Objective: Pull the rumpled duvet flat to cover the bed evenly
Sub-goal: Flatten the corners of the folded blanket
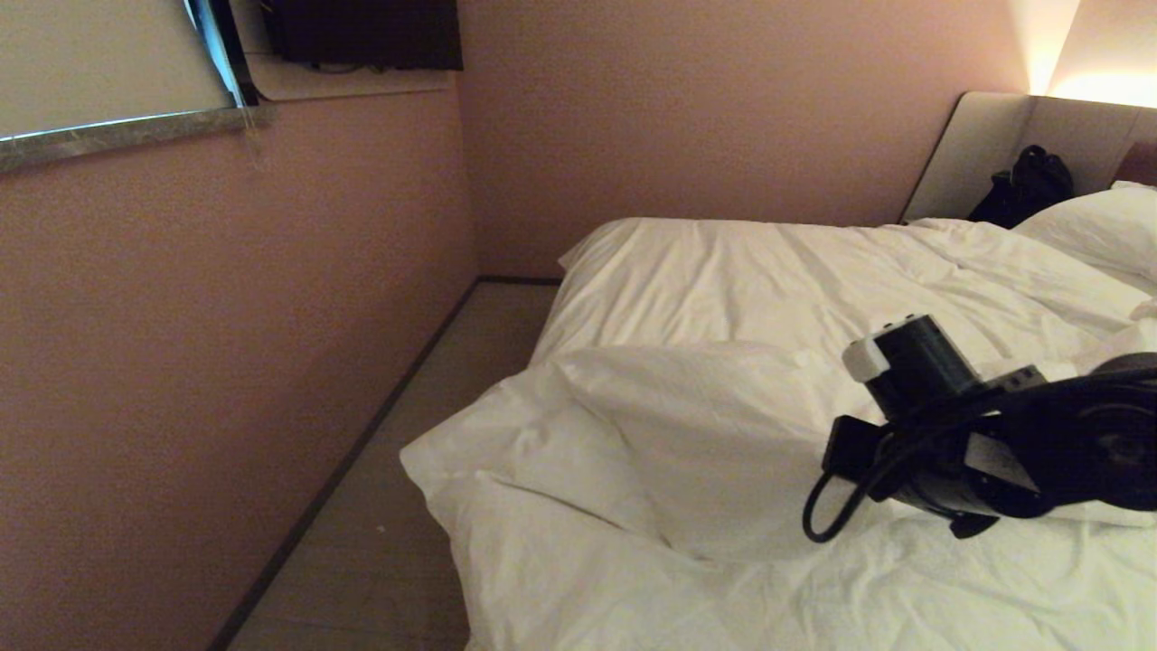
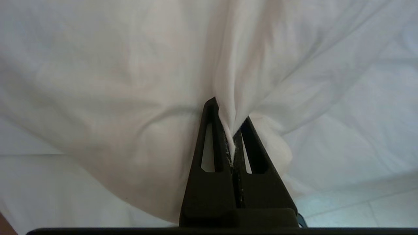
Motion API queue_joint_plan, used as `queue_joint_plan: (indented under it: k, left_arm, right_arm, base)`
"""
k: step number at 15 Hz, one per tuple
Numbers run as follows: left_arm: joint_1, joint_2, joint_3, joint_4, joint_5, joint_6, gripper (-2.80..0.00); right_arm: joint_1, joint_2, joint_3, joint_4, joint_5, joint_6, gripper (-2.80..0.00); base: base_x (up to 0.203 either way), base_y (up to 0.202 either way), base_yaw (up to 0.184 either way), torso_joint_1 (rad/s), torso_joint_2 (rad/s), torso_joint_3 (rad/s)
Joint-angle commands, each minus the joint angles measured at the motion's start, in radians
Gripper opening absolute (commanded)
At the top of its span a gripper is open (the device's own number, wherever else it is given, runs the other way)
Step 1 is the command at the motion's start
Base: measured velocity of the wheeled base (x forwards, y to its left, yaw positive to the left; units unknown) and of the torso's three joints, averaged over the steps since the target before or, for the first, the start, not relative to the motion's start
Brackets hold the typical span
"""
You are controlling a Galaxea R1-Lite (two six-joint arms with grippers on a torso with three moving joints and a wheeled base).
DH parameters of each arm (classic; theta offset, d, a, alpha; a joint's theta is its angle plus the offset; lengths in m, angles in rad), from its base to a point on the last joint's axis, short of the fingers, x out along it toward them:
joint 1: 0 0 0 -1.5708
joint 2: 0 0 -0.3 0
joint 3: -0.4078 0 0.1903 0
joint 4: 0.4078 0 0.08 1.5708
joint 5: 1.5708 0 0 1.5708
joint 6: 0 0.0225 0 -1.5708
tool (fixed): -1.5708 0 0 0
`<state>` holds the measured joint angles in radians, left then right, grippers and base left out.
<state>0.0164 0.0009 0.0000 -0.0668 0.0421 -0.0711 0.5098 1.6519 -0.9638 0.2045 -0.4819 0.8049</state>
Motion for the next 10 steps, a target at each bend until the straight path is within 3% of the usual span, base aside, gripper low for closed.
queue_joint_plan:
  k: [1, 10]
  left_arm:
    - [0.0, 0.001, 0.0, -0.001, 0.001, -0.001, -2.8]
    - [0.0, 0.001, 0.0, -0.001, 0.001, -0.001, -2.8]
  right_arm:
    - [0.002, -0.123, 0.075, 0.002, -0.003, 0.002, -2.8]
    - [0.002, -0.347, 0.416, 0.008, 0.002, 0.01, -2.8]
  base:
    - [0.0, 0.0, 0.0, 0.0, 0.0, 0.0]
    - [0.0, 0.0, 0.0, 0.0, 0.0, 0.0]
